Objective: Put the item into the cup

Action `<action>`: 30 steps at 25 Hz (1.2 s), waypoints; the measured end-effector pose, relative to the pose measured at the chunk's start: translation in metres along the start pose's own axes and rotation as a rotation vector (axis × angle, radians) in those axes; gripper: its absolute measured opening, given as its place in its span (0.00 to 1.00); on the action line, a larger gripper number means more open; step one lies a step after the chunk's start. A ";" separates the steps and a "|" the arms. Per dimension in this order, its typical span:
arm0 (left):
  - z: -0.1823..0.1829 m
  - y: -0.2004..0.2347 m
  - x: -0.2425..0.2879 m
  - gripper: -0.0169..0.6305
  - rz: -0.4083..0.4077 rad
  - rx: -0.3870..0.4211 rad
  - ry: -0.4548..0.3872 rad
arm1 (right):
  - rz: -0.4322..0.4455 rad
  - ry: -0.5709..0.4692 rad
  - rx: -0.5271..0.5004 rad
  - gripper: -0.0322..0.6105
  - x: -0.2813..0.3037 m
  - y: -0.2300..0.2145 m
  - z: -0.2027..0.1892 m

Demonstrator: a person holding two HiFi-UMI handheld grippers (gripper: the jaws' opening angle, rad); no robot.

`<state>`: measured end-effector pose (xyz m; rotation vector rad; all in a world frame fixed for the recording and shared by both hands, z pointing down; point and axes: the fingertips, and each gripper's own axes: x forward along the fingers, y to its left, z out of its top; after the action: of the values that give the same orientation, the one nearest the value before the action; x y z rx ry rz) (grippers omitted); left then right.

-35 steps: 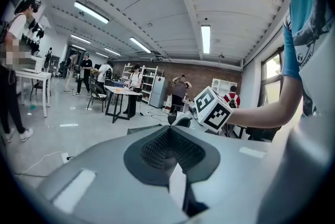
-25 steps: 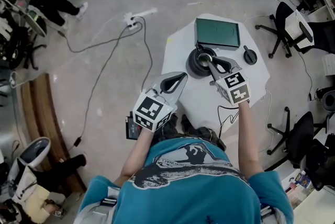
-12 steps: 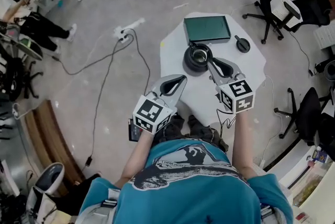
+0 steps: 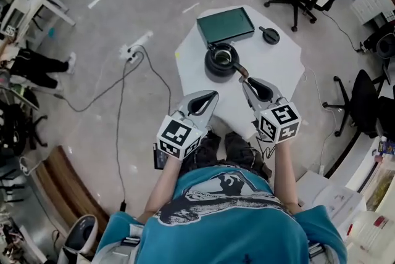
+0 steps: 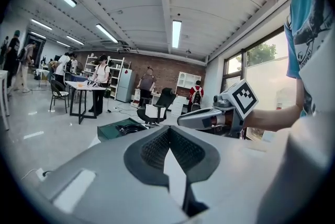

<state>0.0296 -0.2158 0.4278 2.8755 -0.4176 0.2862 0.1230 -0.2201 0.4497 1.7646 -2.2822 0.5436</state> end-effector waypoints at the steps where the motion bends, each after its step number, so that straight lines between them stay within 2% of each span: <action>1: -0.001 -0.003 0.002 0.05 -0.009 0.000 0.002 | -0.003 0.004 0.008 0.15 -0.004 0.001 -0.005; 6: -0.009 -0.016 0.005 0.05 -0.039 0.001 0.014 | -0.007 0.013 0.057 0.15 -0.020 0.010 -0.027; 13: -0.012 -0.038 0.009 0.05 -0.031 -0.009 0.022 | 0.044 0.022 0.081 0.13 -0.042 0.025 -0.041; 24: -0.026 -0.097 0.001 0.05 0.038 0.008 0.034 | 0.125 -0.027 0.143 0.10 -0.095 0.037 -0.057; 30: -0.037 -0.132 -0.009 0.05 0.060 0.017 0.035 | 0.168 -0.030 0.121 0.10 -0.125 0.050 -0.073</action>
<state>0.0543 -0.0813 0.4364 2.8737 -0.4974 0.3515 0.1032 -0.0690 0.4608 1.6517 -2.4823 0.7030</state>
